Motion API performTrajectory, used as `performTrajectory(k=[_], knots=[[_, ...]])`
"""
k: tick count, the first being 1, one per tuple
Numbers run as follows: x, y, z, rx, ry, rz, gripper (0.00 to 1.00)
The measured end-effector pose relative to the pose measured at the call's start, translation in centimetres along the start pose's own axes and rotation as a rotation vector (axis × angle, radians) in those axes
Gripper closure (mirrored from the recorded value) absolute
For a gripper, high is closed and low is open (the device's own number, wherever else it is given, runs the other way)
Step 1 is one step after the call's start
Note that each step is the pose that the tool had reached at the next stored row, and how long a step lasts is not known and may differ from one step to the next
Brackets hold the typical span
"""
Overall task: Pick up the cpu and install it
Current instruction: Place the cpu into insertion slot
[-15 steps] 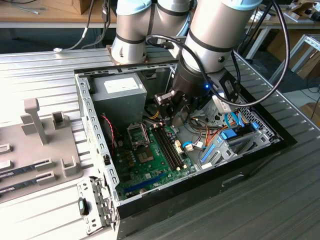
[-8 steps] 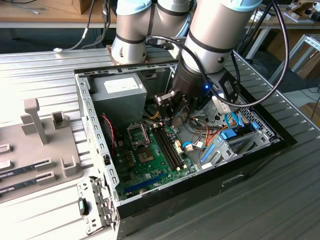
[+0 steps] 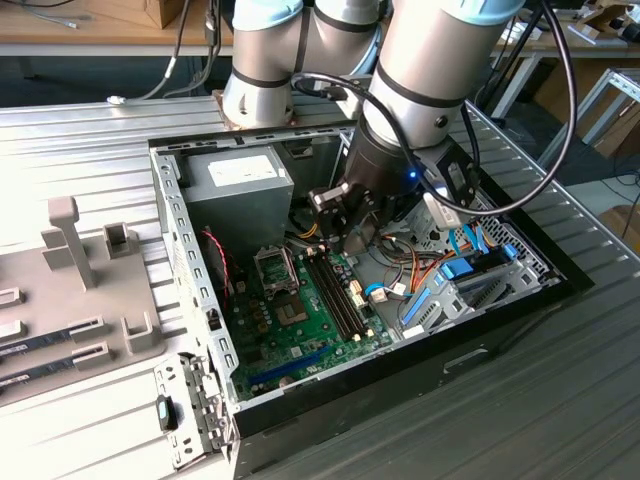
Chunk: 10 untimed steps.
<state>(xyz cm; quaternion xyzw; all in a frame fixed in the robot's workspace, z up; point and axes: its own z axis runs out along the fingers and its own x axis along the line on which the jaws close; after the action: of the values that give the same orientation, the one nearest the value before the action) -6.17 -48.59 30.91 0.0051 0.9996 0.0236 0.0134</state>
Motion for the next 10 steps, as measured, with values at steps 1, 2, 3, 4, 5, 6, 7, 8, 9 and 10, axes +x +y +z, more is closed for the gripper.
performTrajectory(k=[1,2,3,4,5,6,7,8,9,10], knots=[[0.0,0.0,0.01,0.0001,0.0,0.0,0.53],[0.0,0.0,0.04,0.0001,0.0,0.0,0.53],[0.0,0.0,0.05,0.0002,0.0,0.0,0.53],[0.0,0.0,0.07,0.0001,0.0,0.0,0.53],[0.0,-0.01,0.09,0.0001,0.0,0.0,0.53],[0.0,-0.01,0.11,0.0001,0.0,0.0,0.53],[0.0,-0.01,0.16,0.0001,0.0,0.0,0.53],[0.0,-0.01,0.19,0.0001,0.0,0.0,0.53],[0.0,-0.01,0.21,0.0,0.0,0.0,0.53],[0.0,-0.01,0.22,0.0001,0.0,0.0,0.53]])
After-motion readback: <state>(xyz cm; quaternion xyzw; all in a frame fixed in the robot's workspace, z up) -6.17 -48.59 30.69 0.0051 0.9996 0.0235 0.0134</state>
